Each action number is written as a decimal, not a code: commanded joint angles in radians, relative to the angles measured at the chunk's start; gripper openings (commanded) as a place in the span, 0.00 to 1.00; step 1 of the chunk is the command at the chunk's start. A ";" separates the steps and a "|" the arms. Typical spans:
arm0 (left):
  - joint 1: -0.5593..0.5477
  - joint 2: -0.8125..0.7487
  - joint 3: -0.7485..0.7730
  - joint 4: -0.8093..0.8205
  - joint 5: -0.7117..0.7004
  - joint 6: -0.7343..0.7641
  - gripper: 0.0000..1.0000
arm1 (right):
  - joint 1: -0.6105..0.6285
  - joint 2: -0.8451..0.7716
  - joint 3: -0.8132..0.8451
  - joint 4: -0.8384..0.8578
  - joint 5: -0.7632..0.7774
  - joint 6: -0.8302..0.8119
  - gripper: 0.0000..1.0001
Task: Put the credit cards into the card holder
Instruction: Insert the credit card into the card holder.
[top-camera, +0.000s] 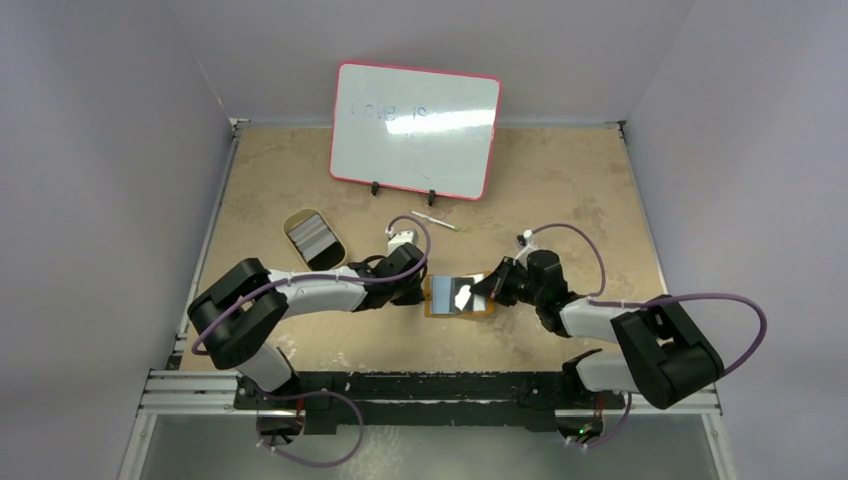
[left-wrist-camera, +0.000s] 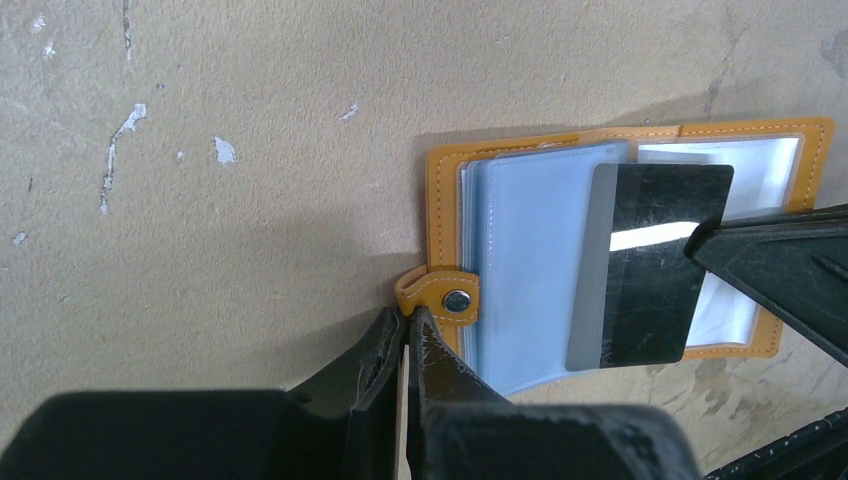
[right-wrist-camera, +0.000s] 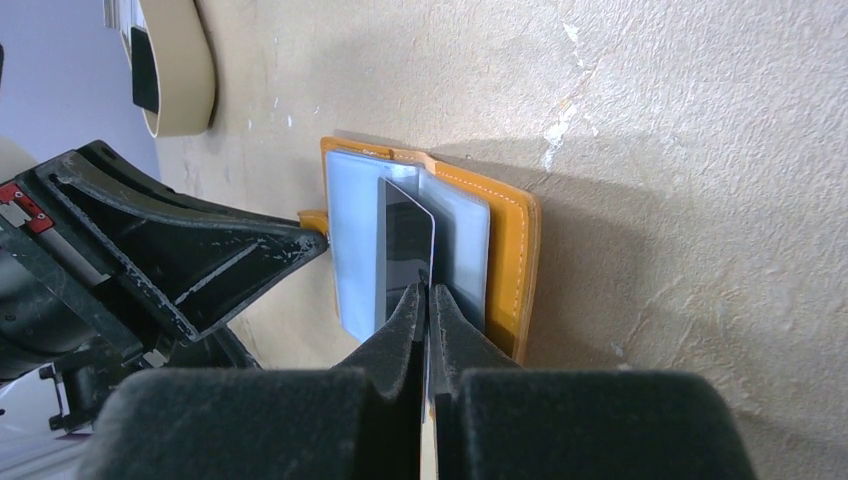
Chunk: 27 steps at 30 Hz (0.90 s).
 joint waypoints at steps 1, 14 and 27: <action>-0.001 0.051 -0.044 -0.084 0.027 -0.005 0.00 | -0.002 0.014 0.032 0.000 -0.032 -0.032 0.00; -0.001 0.050 0.012 -0.093 0.042 0.010 0.00 | 0.015 0.092 0.154 -0.143 -0.042 -0.086 0.09; 0.000 0.025 0.020 -0.124 0.035 0.018 0.00 | 0.015 0.016 0.262 -0.492 0.083 -0.198 0.35</action>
